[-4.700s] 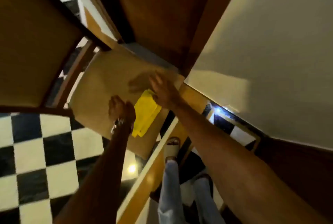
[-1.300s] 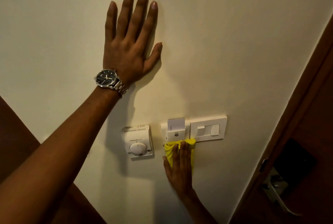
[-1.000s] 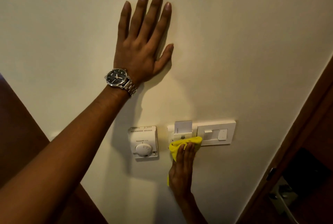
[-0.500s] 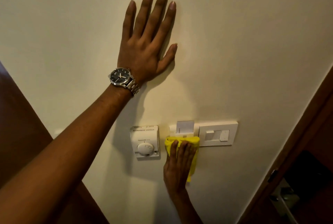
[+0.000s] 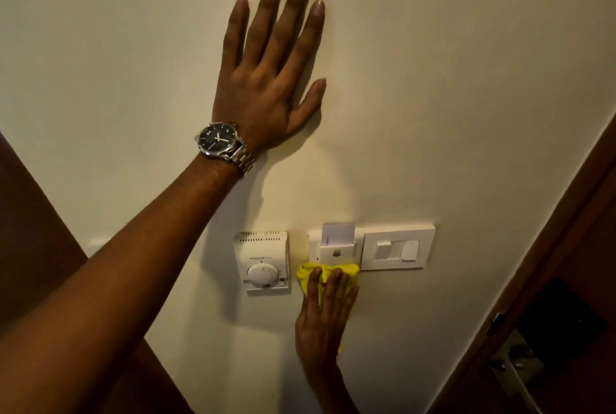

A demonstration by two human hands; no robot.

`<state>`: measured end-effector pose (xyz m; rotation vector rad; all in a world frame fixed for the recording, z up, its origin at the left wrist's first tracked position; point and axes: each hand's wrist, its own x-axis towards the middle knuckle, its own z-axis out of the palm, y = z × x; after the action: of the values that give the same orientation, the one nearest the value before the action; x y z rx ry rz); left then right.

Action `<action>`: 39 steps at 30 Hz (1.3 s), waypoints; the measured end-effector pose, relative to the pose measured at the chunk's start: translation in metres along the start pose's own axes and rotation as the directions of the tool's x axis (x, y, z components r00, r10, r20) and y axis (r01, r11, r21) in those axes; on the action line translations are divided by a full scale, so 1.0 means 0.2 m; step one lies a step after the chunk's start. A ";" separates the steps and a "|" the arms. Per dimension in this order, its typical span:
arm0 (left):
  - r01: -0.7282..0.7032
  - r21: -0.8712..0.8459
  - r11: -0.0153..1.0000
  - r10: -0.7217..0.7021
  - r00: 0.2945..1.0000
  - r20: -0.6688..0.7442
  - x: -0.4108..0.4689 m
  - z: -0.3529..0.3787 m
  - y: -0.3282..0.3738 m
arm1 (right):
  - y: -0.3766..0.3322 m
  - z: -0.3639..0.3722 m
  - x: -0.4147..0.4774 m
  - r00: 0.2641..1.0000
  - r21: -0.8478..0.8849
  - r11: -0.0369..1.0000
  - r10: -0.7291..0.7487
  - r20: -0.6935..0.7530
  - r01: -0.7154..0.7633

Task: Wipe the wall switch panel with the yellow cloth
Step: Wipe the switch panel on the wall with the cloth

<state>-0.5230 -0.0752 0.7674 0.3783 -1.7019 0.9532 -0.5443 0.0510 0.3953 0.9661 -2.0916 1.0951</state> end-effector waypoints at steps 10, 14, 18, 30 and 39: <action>0.006 0.004 1.000 -0.006 1.000 0.008 0.01 -0.01 0.00 | -0.04 -0.02 0.02 1.000 -0.012 1.000 0.022 0.003 -0.022; 0.002 0.002 1.000 -0.002 1.000 -0.014 0.02 -0.01 0.00 | -0.10 -0.02 0.06 0.998 0.057 0.996 0.063 0.023 -0.064; 0.001 -0.011 1.000 -0.001 1.000 0.009 0.00 0.00 0.00 | -0.08 -0.03 0.00 0.991 0.049 0.993 0.105 0.081 -0.109; 0.006 -0.009 1.000 -0.006 1.000 -0.027 0.00 0.03 -0.01 | -0.16 -0.03 0.07 0.989 0.112 0.983 0.141 0.032 -0.144; 0.003 -0.019 1.000 -0.004 0.999 -0.040 0.00 0.04 -0.01 | -0.11 -0.03 0.15 0.994 0.126 0.987 0.105 -0.016 -0.102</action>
<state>-0.5271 -0.0822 0.7683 0.3473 -1.6718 0.9362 -0.5420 0.0369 0.4306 0.9074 -2.0957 1.2965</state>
